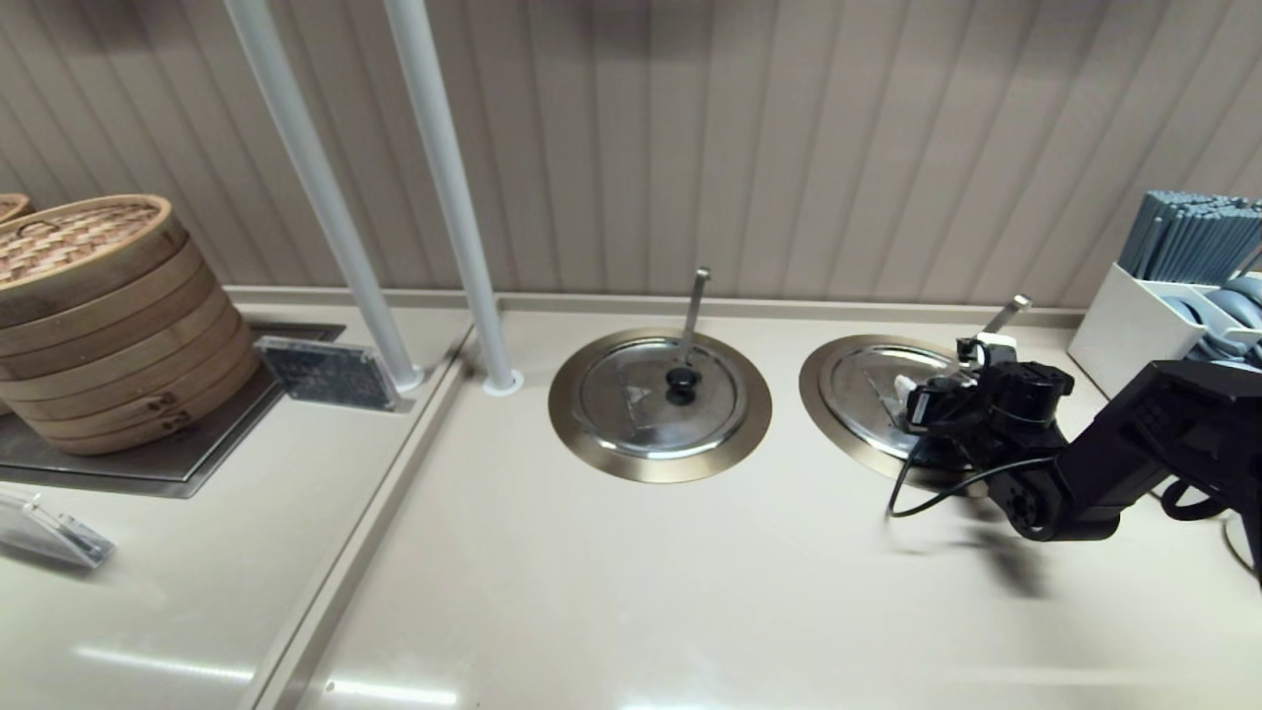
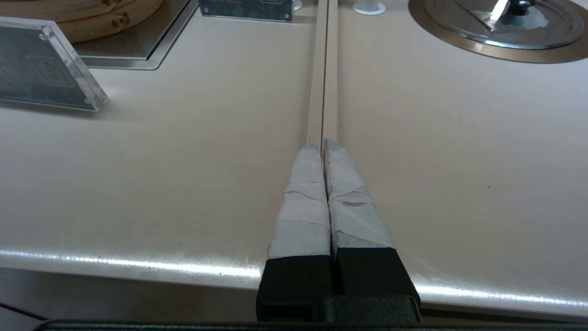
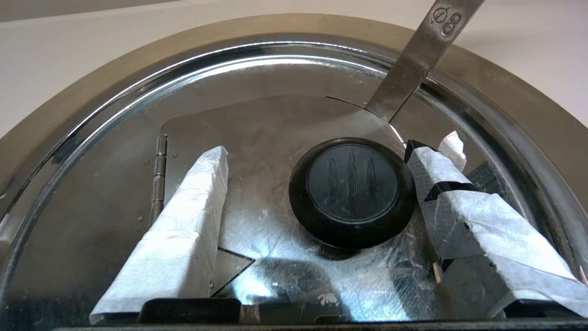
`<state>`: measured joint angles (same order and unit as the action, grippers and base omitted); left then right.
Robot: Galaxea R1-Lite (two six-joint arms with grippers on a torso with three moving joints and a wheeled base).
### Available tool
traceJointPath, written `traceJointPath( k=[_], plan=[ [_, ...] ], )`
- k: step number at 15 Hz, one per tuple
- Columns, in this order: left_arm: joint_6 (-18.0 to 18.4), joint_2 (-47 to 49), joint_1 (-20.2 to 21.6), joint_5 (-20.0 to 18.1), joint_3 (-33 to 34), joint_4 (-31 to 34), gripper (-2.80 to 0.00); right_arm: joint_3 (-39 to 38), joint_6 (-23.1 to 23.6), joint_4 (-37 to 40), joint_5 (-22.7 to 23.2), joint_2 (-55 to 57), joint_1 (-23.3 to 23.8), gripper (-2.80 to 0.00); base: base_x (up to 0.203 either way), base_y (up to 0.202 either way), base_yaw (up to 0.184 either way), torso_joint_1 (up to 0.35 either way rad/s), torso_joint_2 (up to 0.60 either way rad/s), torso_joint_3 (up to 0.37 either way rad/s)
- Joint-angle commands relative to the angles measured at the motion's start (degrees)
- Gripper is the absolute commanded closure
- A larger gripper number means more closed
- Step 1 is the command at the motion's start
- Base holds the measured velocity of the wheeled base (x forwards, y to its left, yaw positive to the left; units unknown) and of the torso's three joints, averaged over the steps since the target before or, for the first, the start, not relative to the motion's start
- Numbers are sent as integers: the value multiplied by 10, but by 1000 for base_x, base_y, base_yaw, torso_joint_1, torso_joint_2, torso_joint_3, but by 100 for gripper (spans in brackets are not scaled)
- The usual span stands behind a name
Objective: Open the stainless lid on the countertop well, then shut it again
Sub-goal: Open the lid
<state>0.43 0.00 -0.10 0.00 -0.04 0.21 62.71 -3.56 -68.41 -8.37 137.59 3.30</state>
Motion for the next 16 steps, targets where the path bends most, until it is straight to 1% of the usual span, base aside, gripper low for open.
traceJointPath(
  k=[1,6,16],
  plan=[
    [0,0,0,0,0,1,0,12,0,-3,-2,8,0,-280,0,0,0,0,0,0],
    [0,0,0,0,0,0,0,46,2,-2,-9,32,-1,-280,0,0,0,0,0,0],
    [-1,0,0,0,0,0,0,44,1,0,-10,15,-5,-280,0,0,0,0,0,0]
  ],
)
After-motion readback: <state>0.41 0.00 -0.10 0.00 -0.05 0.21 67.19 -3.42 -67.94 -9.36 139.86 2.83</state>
